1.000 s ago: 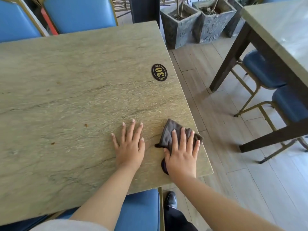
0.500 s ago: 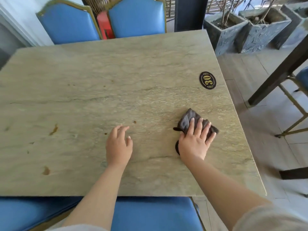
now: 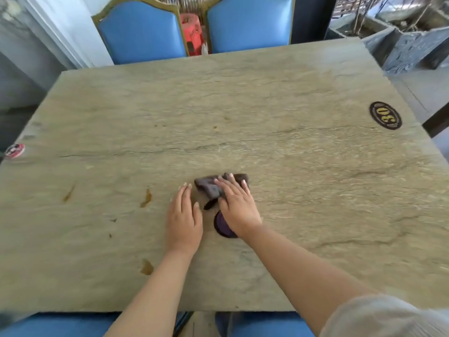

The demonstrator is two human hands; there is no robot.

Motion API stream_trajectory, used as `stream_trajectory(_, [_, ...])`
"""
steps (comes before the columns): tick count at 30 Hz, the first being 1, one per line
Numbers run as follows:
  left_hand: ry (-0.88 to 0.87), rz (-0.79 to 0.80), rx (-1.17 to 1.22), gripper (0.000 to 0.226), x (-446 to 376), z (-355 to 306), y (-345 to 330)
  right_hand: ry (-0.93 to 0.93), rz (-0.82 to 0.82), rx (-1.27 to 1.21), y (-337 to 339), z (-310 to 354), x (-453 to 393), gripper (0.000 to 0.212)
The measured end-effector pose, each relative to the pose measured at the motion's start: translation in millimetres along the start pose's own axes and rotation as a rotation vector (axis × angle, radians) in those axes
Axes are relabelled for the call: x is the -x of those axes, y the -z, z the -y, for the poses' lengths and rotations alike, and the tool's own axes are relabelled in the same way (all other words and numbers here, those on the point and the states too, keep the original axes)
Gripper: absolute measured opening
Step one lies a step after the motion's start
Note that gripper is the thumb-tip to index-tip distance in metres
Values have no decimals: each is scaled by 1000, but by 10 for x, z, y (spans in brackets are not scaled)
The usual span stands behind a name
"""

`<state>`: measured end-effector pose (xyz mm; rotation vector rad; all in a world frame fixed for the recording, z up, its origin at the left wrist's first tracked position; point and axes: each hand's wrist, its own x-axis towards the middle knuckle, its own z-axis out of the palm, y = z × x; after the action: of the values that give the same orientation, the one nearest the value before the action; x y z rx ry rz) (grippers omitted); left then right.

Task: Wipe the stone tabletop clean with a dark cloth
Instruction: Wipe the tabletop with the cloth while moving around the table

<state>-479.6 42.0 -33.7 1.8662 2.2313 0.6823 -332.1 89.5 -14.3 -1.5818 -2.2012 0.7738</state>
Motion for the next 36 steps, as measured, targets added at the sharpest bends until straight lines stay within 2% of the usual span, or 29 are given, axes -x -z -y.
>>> stream_trajectory(2, [-23, 11, 16, 55, -136, 106, 26, -30, -93, -64, 43, -25, -24, 50])
stream_trajectory(4, [-57, 53, 10, 58, -258, 142, 29, -232, -257, -33, 155, -207, -7, 51])
stream_trajectory(6, [-82, 89, -4, 61, -383, 116, -2, -485, -347, 28, 276, -396, 17, 56])
stream_trajectory(8, [-109, 91, -12, 60, -503, 76, -56, -644, -331, 104, 281, -444, -9, 62])
stream_trajectory(13, [-111, 55, -30, 62, -591, 58, -123, -782, -284, 280, 159, -355, -389, 69])
stream_trajectory(17, [-106, 102, -46, 74, -596, 66, -127, -764, -236, 286, 229, -391, -1034, 68])
stream_trajectory(19, [-110, 110, -44, 75, -592, 76, -122, -681, -195, 280, 176, -294, -1299, 63])
stream_trajectory(21, [-112, 103, -13, 74, -585, 75, -106, -471, -118, 306, 63, -100, -1368, 57])
stream_trajectory(24, [-96, 70, 63, 70, -586, 76, -92, -16, 0, 343, -105, 58, -1095, 56])
stream_trajectory(26, [-95, 51, 97, 70, -594, 59, -87, 126, 2, 351, -78, -87, -868, 59])
stream_trajectory(28, [-96, 63, 88, 73, -584, 52, -85, 17, -83, 345, 46, -313, -825, 53])
stream_trajectory(32, [-122, 101, 23, 74, -585, 67, -112, -550, -246, 287, 155, -356, -1161, 55])
stream_trajectory(34, [-109, 115, 68, 71, -581, 89, -108, -583, -206, 299, 68, -148, -1237, 58])
stream_trajectory(36, [-53, 139, 198, 69, -607, 103, -68, -403, -138, 320, -73, 47, -1096, 59])
